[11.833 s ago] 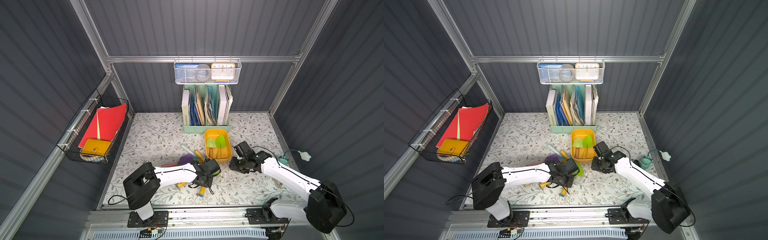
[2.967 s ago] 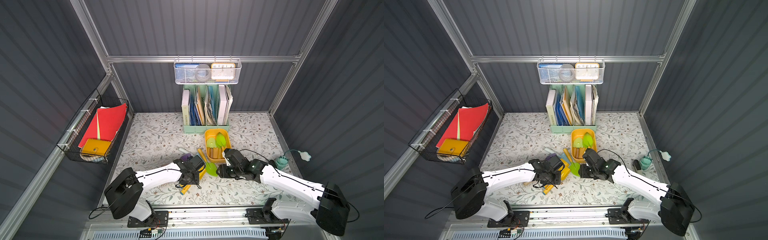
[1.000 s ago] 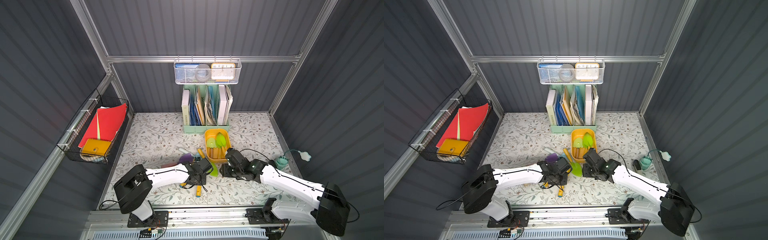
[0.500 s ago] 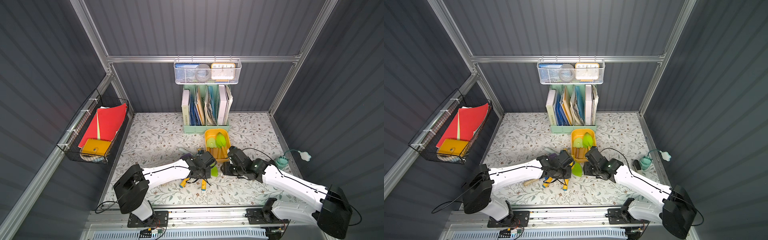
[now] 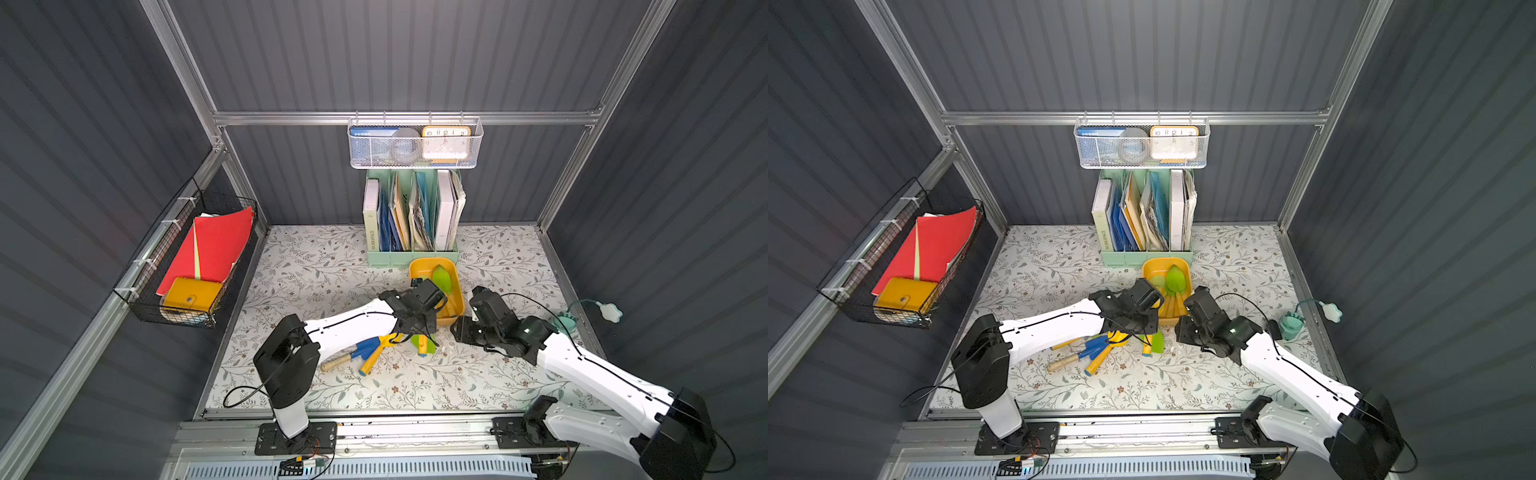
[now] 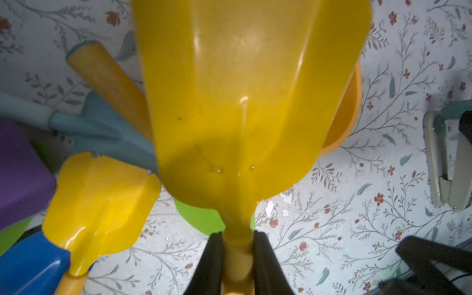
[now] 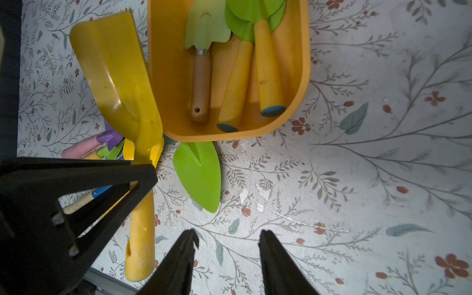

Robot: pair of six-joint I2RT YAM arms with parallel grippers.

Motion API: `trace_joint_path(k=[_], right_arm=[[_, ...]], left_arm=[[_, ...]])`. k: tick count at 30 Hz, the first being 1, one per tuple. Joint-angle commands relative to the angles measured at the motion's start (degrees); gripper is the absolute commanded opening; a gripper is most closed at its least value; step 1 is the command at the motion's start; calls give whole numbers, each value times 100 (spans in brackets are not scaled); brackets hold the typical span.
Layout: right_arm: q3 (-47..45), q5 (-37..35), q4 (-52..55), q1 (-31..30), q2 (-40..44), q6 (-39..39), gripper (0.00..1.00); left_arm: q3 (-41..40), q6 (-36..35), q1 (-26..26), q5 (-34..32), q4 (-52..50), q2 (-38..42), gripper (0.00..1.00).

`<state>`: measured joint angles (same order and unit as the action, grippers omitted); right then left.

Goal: Put the shovel into the storage box
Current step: Place the shovel in the storage box.

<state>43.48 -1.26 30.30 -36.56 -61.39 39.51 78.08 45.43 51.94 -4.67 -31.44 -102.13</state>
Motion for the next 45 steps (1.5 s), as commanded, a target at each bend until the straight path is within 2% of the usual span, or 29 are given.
trace_joint_path(k=[1, 10, 15, 26, 45], right_arm=[[-115, 33, 140, 111, 135, -75, 47], [-131, 2, 198, 334, -5, -31, 47], [-173, 8, 137, 381, 65, 11, 47], [-190, 64, 96, 465, 189, -14, 47], [-200, 123, -86, 509, -149, 13, 47]], left_arm=[[551, -333, -146, 2, -64, -213, 10], [1601, -674, -701, 196, 35, -943, 10], [2431, -828, -810, 185, -213, -1461, 9], [3290, -756, -1012, 243, -214, -2193, 9], [3104, -531, -1091, 401, 182, -2869, 10]])
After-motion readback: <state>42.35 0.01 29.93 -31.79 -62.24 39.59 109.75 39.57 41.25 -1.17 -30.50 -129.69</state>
